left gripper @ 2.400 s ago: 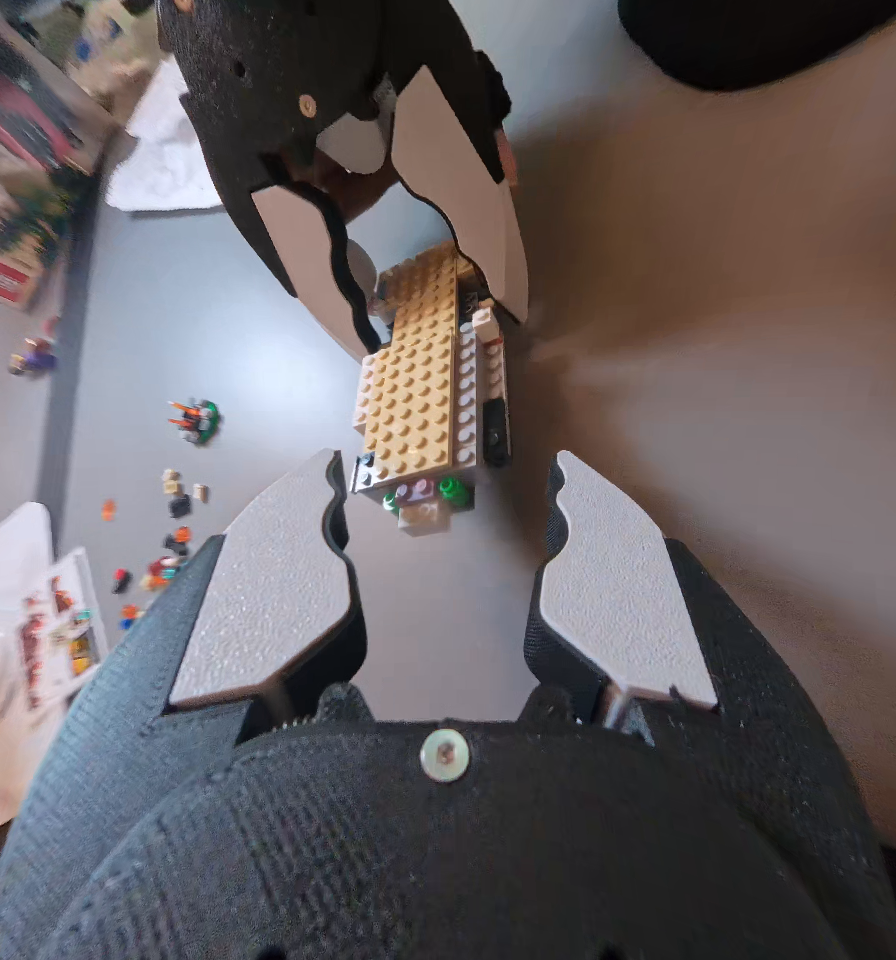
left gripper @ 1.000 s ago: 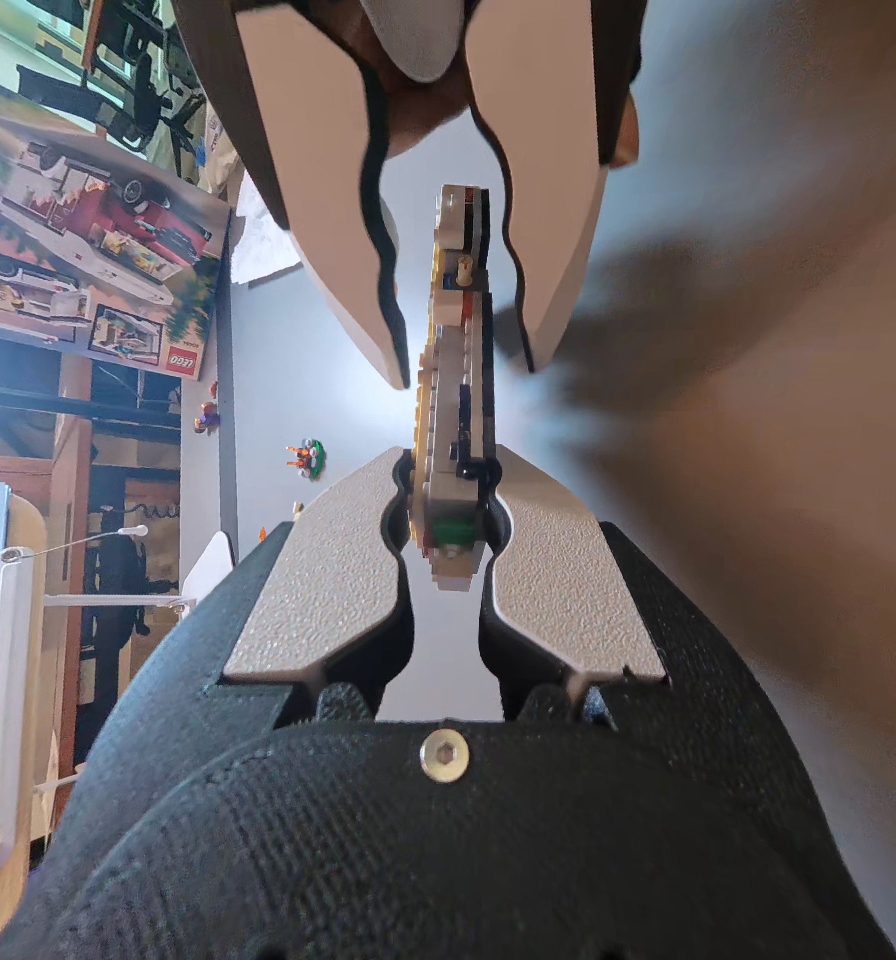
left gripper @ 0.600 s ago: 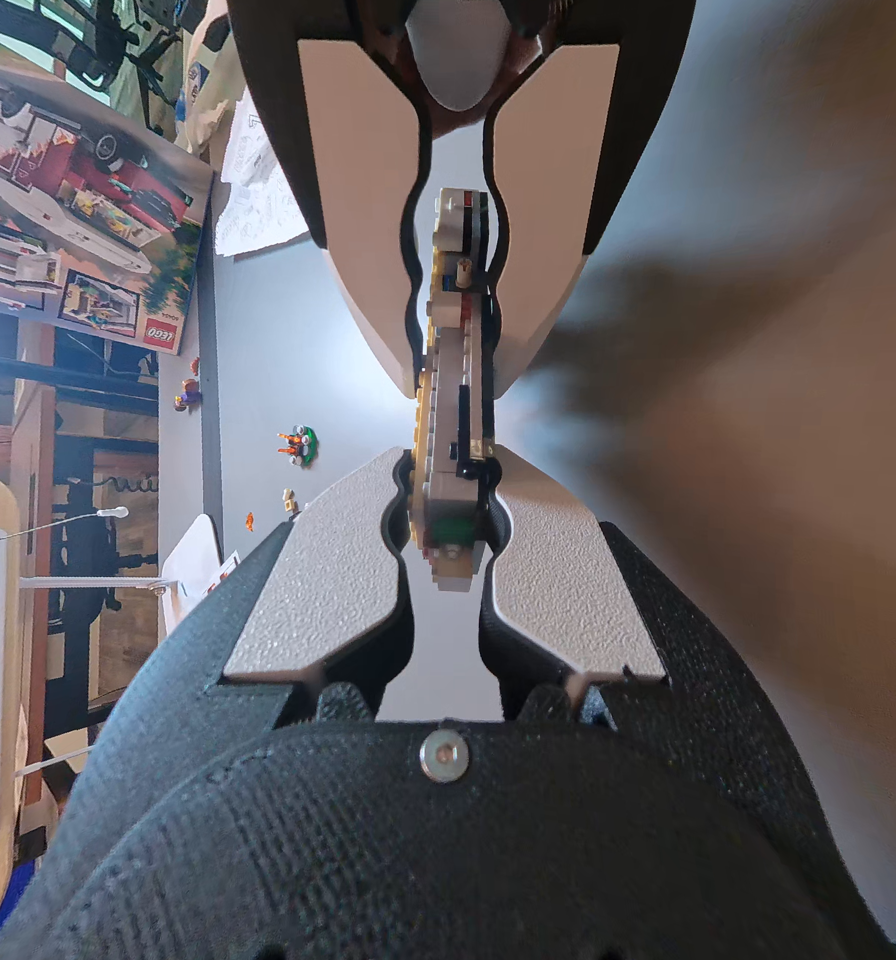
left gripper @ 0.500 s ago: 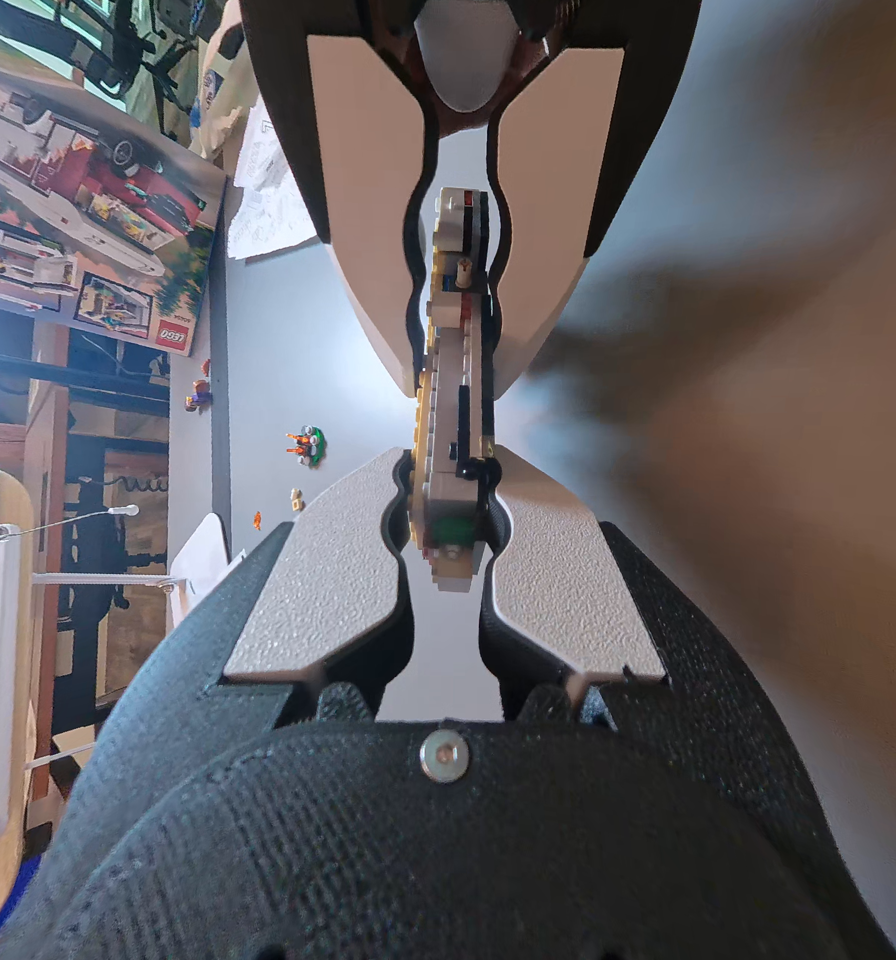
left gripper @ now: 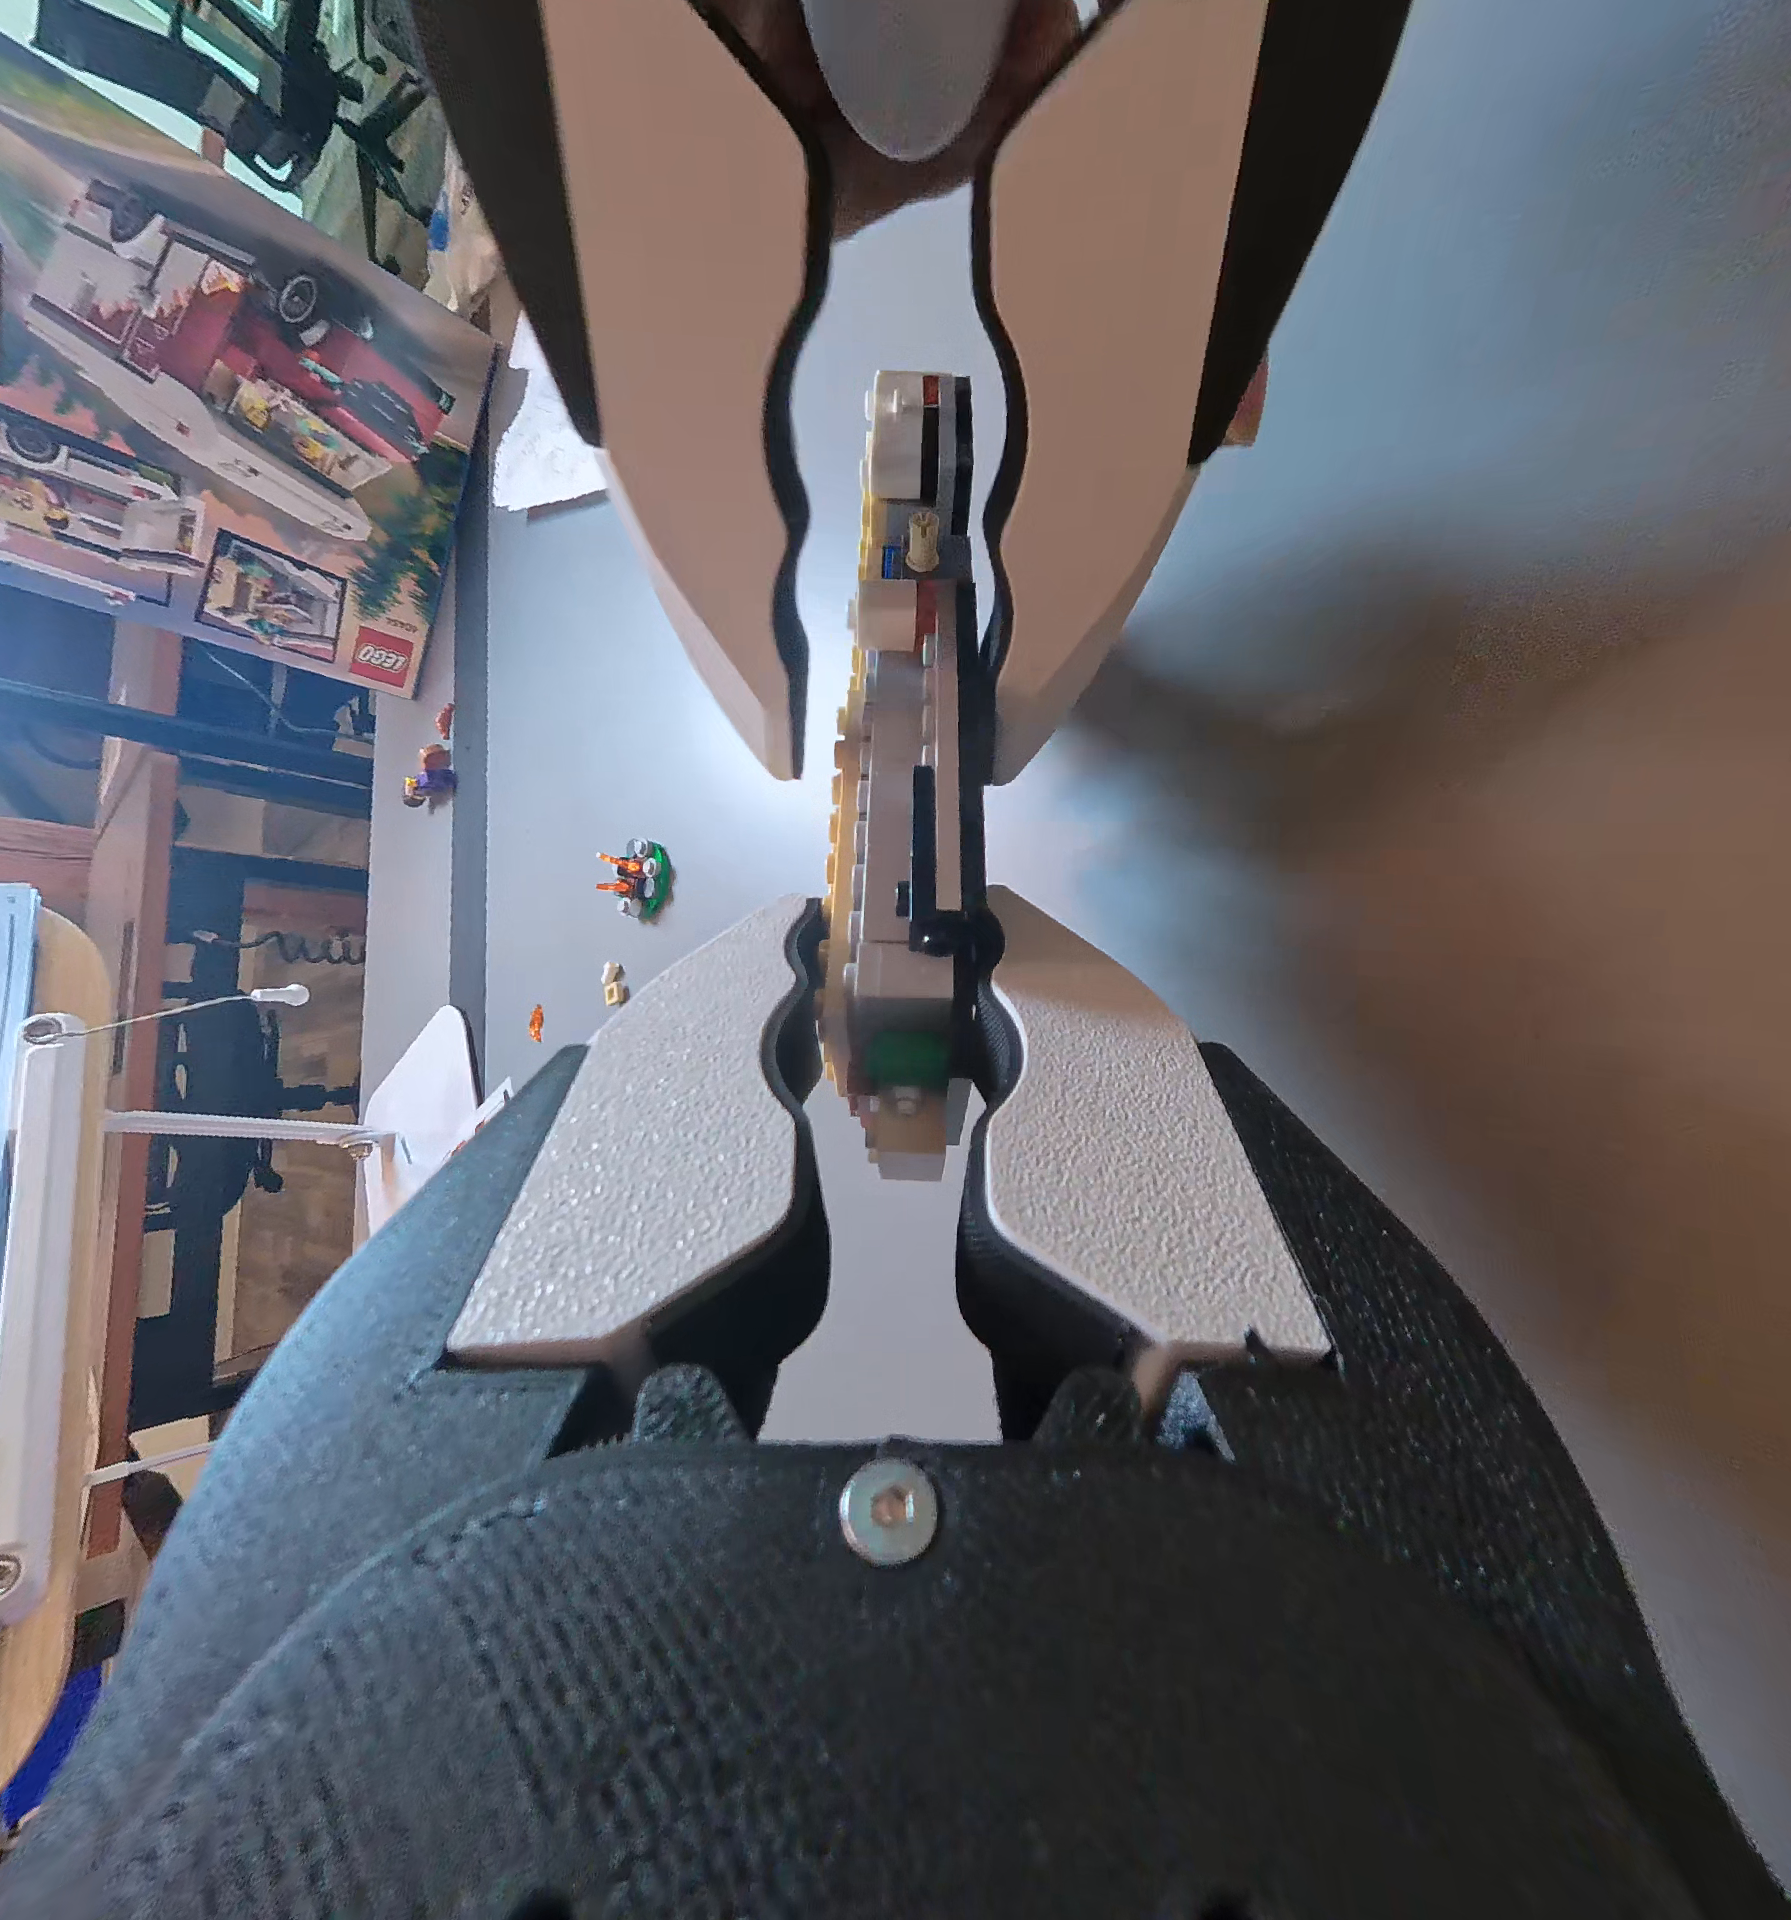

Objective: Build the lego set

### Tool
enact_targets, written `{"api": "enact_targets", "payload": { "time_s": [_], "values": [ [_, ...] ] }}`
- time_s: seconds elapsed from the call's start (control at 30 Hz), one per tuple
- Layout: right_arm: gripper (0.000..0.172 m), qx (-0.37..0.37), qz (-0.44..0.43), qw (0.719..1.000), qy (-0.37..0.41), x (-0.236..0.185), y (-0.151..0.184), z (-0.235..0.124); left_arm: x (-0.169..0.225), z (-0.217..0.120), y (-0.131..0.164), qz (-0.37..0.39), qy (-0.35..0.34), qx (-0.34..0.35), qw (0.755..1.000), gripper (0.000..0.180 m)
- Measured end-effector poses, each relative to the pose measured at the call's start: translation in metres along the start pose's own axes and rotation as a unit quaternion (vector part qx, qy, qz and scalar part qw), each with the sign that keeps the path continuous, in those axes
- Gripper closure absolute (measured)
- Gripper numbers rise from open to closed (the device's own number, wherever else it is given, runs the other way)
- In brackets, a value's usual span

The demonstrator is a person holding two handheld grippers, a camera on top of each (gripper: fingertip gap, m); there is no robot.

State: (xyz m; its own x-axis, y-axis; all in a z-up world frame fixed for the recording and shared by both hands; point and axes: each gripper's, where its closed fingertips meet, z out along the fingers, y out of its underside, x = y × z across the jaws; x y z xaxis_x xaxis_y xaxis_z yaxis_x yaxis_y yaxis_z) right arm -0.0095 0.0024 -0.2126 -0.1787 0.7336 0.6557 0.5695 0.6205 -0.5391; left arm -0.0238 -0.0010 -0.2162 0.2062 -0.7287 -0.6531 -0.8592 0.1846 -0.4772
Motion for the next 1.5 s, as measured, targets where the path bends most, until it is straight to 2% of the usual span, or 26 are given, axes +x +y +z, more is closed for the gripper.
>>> {"api": "enact_targets", "payload": {
  "time_s": [0.2,0.37,0.43,0.47,0.6,1.0,1.13,1.2,1.33,1.5],
  "values": [
    [0.146,-0.016,-0.046,0.999,0.009,0.000,-0.008,0.004,-0.001,-0.002,-0.007,0.006,-0.002,0.001,1.000,0.155],
    [0.148,0.019,-0.014,0.999,0.031,0.010,-0.014,-0.001,-0.011,-0.008,-0.014,-0.011,-0.020,0.039,0.999,0.154],
    [0.147,0.034,0.001,0.999,0.028,0.012,-0.016,-0.004,-0.020,-0.013,-0.016,-0.007,-0.053,0.055,0.997,0.142],
    [0.148,0.041,0.009,0.999,0.024,0.011,-0.017,-0.006,-0.020,-0.014,-0.014,-0.005,-0.051,0.054,0.997,0.141],
    [0.148,0.058,0.010,0.998,0.026,0.010,-0.019,-0.008,-0.014,-0.016,-0.014,0.005,-0.040,0.057,0.998,0.153],
    [0.148,0.072,-0.001,0.996,0.045,0.011,-0.019,-0.012,-0.013,-0.017,-0.018,0.032,-0.038,0.058,0.997,0.154],
    [0.148,0.099,-0.001,0.993,0.063,0.016,-0.023,-0.017,-0.024,-0.024,-0.026,0.032,-0.086,0.090,0.992,0.144],
    [0.148,0.114,0.006,0.992,0.056,0.014,-0.023,-0.018,-0.026,-0.027,-0.023,0.025,-0.089,0.096,0.991,0.137],
    [0.148,0.139,0.016,0.989,0.049,0.011,-0.026,-0.020,-0.018,-0.028,-0.026,0.048,-0.083,0.109,0.989,0.149],
    [0.148,0.174,0.034,0.984,0.025,0.008,-0.025,-0.020,-0.015,-0.029,-0.029,0.047,-0.064,0.103,0.992,0.153]
  ]
}}
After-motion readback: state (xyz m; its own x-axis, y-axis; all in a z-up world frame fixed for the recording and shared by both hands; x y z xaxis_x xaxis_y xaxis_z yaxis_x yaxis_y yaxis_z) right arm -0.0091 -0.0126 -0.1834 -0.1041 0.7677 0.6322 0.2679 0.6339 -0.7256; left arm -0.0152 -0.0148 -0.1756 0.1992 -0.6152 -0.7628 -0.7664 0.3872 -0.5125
